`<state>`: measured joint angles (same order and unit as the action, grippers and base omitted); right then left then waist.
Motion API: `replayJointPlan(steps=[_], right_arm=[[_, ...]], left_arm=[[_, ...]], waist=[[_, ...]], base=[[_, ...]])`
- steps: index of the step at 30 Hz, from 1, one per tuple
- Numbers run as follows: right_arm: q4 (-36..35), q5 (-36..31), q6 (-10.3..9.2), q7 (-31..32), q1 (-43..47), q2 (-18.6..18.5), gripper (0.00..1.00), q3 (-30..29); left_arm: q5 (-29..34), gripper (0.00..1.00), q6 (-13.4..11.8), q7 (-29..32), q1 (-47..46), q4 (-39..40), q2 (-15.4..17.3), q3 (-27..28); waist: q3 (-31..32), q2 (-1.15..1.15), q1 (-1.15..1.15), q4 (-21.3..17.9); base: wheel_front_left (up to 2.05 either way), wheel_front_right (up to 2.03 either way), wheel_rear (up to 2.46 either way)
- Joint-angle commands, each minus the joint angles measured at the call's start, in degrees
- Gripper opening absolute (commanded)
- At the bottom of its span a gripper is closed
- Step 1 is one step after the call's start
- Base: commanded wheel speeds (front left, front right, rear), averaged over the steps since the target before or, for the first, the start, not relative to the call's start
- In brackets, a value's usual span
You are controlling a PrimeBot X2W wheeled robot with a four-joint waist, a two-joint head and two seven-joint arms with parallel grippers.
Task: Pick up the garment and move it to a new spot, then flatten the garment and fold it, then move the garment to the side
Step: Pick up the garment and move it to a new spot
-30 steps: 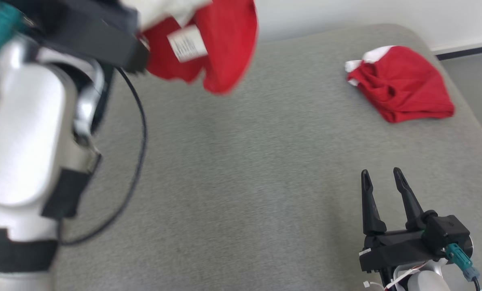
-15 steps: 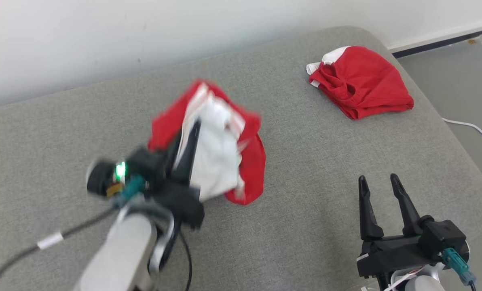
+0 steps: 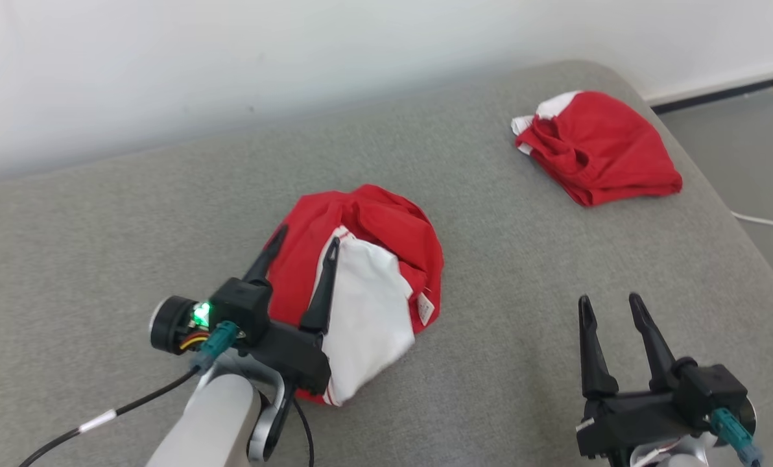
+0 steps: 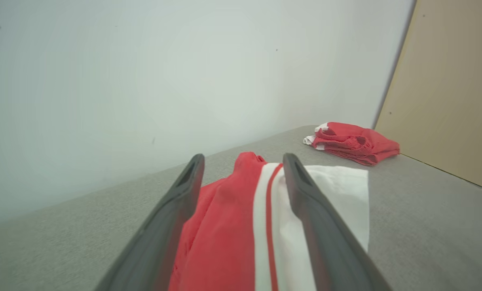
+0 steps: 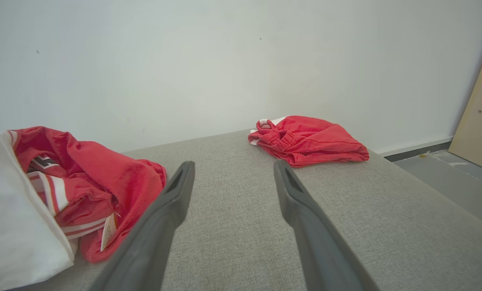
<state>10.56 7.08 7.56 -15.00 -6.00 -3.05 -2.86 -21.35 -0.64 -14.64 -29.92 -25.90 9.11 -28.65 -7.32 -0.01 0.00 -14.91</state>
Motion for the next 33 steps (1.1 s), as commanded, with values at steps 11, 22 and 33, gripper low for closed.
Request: replayJointPlan(steps=[11, 22, 33], right_arm=[[0.1, 0.1, -0.16, -0.2, 2.8, -0.7, 1.00, 0.1], [0.0, 0.2, -0.16, -0.2, 3.6, -1.2, 1.00, 0.2], [-0.1, 0.5, -0.16, -0.2, 4.4, -1.5, 1.00, -0.3]], left_arm=[[-0.9, 1.00, -3.9, -0.5, 6.1, 8.4, 5.5, 7.3], [1.5, 1.00, -5.4, -0.6, 17.7, 17.3, 9.3, 16.1], [3.3, 1.00, -3.8, -0.6, 28.3, 21.6, 6.5, 23.8]], waist=[[6.2, 0.01, 0.00, 6.7], [7.8, 0.01, 0.00, 9.5], [8.4, 0.01, 0.00, 10.9]], base=[[0.00, 0.00, 0.00], [0.00, 0.00, 0.00], [0.00, 0.00, 0.00]])
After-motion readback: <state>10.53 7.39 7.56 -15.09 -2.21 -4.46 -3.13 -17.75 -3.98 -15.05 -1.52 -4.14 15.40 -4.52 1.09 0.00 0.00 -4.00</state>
